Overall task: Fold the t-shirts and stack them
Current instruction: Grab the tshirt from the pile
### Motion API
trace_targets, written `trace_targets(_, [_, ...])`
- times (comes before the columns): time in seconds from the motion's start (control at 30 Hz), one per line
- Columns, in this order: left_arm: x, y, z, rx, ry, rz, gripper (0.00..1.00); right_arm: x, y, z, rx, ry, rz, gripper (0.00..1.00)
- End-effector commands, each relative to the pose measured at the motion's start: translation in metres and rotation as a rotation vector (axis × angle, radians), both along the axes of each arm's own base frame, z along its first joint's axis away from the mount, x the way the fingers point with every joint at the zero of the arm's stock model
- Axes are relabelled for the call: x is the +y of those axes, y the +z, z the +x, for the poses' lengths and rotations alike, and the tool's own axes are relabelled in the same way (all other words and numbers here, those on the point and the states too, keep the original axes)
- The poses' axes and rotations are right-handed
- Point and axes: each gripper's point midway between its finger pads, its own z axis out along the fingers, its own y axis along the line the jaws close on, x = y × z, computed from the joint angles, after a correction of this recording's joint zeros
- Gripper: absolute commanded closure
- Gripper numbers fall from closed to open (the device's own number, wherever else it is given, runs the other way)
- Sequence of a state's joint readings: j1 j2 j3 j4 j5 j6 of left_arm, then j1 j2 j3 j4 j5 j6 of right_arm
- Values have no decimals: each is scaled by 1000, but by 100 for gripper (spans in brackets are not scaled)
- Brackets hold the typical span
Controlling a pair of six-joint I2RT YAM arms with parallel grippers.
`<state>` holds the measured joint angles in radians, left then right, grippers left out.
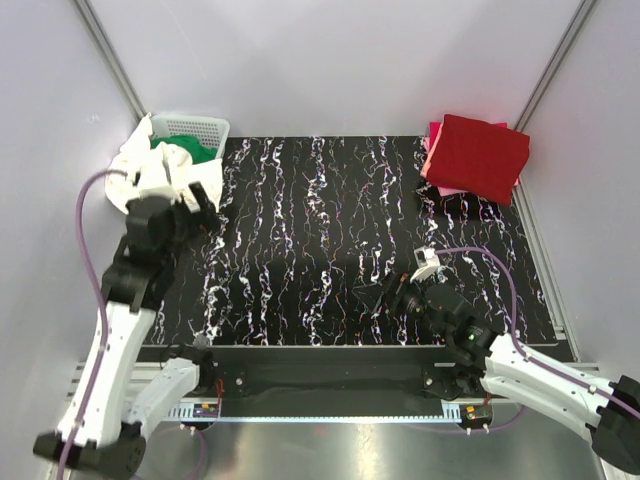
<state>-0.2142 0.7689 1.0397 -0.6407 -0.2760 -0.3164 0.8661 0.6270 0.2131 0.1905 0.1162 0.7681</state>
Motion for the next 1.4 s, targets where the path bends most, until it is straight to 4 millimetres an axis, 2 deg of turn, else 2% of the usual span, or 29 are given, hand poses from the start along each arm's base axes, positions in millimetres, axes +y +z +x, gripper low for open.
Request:
trace_targets(0.0, [21, 2, 51, 93, 119, 135, 1, 1, 16, 7, -42, -30, 38, 0])
trace_targets(0.07, [23, -3, 72, 138, 133, 144, 4, 1, 17, 7, -49, -27, 39, 0])
trace_targets(0.1, [24, -15, 90, 191, 138, 141, 5, 2, 16, 7, -49, -26, 39, 0])
trace_targets(0.13, [20, -23, 100, 218, 127, 132, 7, 2, 16, 7, -49, -24, 37, 0])
trace_targets(0.17, [25, -32, 107, 253, 146, 110, 9, 2, 16, 7, -48, -23, 37, 0])
trace_targets(0.2, [25, -54, 120, 320, 144, 101, 14, 3, 16, 7, -49, -21, 37, 0])
trace_targets(0.23, [27, -53, 129, 322, 146, 70, 14, 3, 15, 7, -47, -21, 34, 0])
trace_targets(0.27, [28, -59, 136, 340, 156, 51, 14, 3, 15, 7, -48, -19, 36, 0])
trace_targets(0.3, [29, -76, 145, 382, 158, 51, 14, 3, 15, 7, -47, -19, 34, 0])
trace_targets(0.37, [37, -76, 158, 386, 189, 58, 14, 4, 15, 7, -52, -15, 34, 0])
trace_targets(0.4, [41, -88, 166, 416, 198, 66, 14, 3, 14, 7, -50, -17, 33, 0])
trace_targets(0.47, [49, -90, 178, 412, 202, 59, 15, 3, 16, 7, -53, -15, 36, 0])
trace_targets(0.5, [51, -100, 185, 431, 195, 54, 16, 3, 15, 7, -52, -17, 36, 0])
trace_targets(0.57, [54, -103, 193, 428, 193, 37, 17, 3, 14, 7, -51, -16, 35, 0])
trace_targets(0.6, [53, -112, 196, 447, 190, 37, 17, 3, 14, 7, -52, -17, 36, 0])
trace_targets(0.63, [64, -113, 198, 446, 211, 24, 17, 3, 14, 7, -51, -17, 35, 0])
trace_targets(0.77, [69, -131, 202, 484, 217, 6, 24, 3, 13, 8, -49, -22, 34, 0])
trace_targets(0.97, [64, -143, 207, 481, 198, -23, 25, 4, 12, 9, -45, -22, 28, 0])
trace_targets(1.0, [63, -145, 207, 484, 194, -26, 30, 4, 13, 9, -47, -23, 30, 0])
trace_targets(1.03, [61, -144, 210, 477, 186, -34, 41, 4, 11, 9, -43, -25, 28, 0])
trace_targets(1.1, [61, -148, 213, 490, 180, -32, 55, 4, 12, 9, -44, -25, 31, 0])
trace_targets(1.13, [60, -146, 215, 491, 172, -35, 68, 3, 12, 9, -42, -28, 29, 0])
trace_targets(1.2, [59, -151, 217, 503, 167, -37, 74, 3, 12, 9, -42, -29, 31, 0])
trace_targets(1.23, [57, -150, 217, 507, 159, -44, 74, 3, 11, 9, -41, -30, 28, 0])
trace_targets(1.3, [57, -151, 217, 509, 161, -48, 68, 3, 12, 9, -43, -29, 30, 0])
trace_targets(1.33, [56, -154, 216, 515, 161, -52, 48, 3, 11, 9, -40, -31, 29, 0])
trace_targets(1.37, [57, -153, 216, 509, 163, -51, 40, 3, 11, 10, -40, -34, 29, 0])
